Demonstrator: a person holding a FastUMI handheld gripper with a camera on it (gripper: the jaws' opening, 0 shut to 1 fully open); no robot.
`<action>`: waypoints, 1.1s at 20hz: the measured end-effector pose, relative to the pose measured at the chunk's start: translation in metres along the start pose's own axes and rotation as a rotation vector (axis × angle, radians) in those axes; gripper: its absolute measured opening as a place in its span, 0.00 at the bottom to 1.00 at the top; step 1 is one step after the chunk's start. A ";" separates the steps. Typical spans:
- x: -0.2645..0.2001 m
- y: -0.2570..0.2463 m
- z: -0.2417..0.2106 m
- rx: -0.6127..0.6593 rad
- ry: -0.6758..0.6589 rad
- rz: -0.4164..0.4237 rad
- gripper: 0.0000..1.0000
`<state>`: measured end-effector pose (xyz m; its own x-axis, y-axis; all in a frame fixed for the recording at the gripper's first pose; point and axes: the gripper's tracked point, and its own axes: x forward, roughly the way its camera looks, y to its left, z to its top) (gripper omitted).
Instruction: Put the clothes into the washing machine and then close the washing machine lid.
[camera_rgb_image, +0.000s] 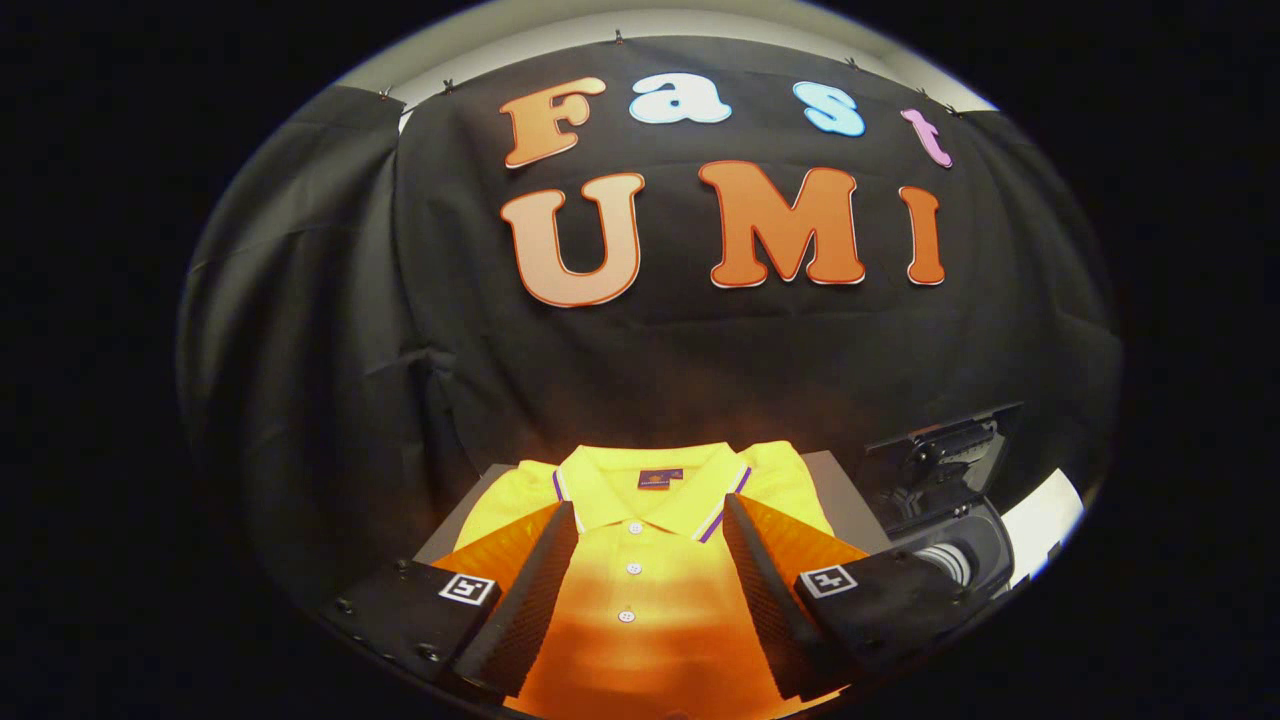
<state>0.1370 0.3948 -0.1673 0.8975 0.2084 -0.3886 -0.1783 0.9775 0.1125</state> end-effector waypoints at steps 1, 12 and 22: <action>0.008 0.003 -0.006 -0.001 0.022 -0.001 0.95; 0.040 0.006 -0.061 -0.005 0.263 -0.059 0.96; 0.041 0.011 -0.059 0.009 0.298 -0.046 0.86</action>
<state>0.1481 0.4161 -0.2363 0.7463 0.1655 -0.6447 -0.1355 0.9861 0.0963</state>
